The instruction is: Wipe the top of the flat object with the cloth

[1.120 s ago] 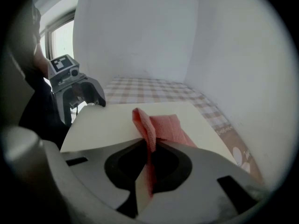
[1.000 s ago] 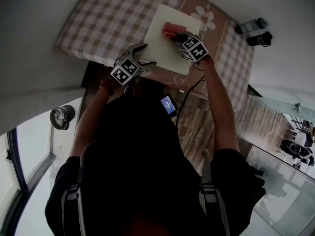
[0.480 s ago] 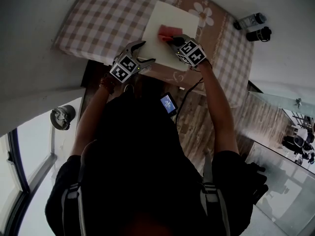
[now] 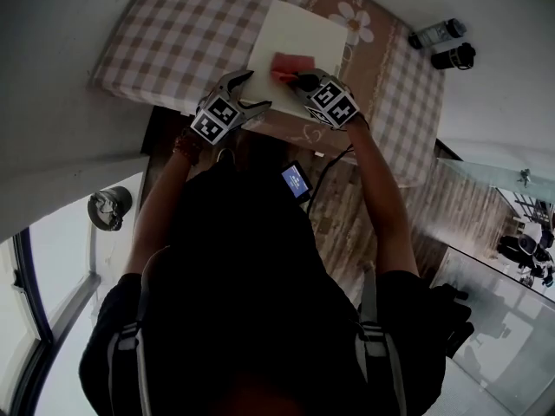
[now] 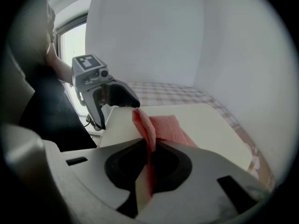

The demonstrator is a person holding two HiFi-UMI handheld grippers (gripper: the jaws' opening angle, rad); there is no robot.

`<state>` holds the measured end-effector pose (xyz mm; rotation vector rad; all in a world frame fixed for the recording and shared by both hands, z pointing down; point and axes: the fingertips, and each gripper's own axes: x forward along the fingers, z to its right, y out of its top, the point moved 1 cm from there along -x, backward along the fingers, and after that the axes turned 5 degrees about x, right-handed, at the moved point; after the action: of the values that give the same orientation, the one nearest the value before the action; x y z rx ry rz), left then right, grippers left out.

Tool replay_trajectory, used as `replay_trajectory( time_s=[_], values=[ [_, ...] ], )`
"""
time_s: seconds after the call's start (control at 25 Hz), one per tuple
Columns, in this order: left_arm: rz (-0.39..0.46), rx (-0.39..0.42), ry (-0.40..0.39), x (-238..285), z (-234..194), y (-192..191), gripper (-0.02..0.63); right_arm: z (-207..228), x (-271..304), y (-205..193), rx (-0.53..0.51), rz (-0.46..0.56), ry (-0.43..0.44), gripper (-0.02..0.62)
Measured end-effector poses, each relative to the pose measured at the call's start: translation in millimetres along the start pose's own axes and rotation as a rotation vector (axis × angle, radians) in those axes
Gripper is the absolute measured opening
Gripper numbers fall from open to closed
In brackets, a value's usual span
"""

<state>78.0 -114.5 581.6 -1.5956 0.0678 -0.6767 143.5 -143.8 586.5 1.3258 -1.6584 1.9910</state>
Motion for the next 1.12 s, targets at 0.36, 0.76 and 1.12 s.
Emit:
replay_trajectory(
  time_s=[0.36, 0.76, 1.12],
  values=[
    [0.041, -0.070, 0.054, -3.9, -11.5, 1.9, 0.247, -28.4, -4.6, -4.0, -0.014, 0.011, 0.028, 0.018],
    [0.060, -0.052, -0.004, -5.7, -3.1, 8.5, 0.361, -56.7, -15.2, -7.6, -0.028, 0.029, 0.059, 0.018],
    [0.067, -0.048, -0.027, -4.2, -1.0, 5.8, 0.383, -74.6, -21.4, -7.3, -0.001, 0.065, 0.076, 0.018]
  ],
)
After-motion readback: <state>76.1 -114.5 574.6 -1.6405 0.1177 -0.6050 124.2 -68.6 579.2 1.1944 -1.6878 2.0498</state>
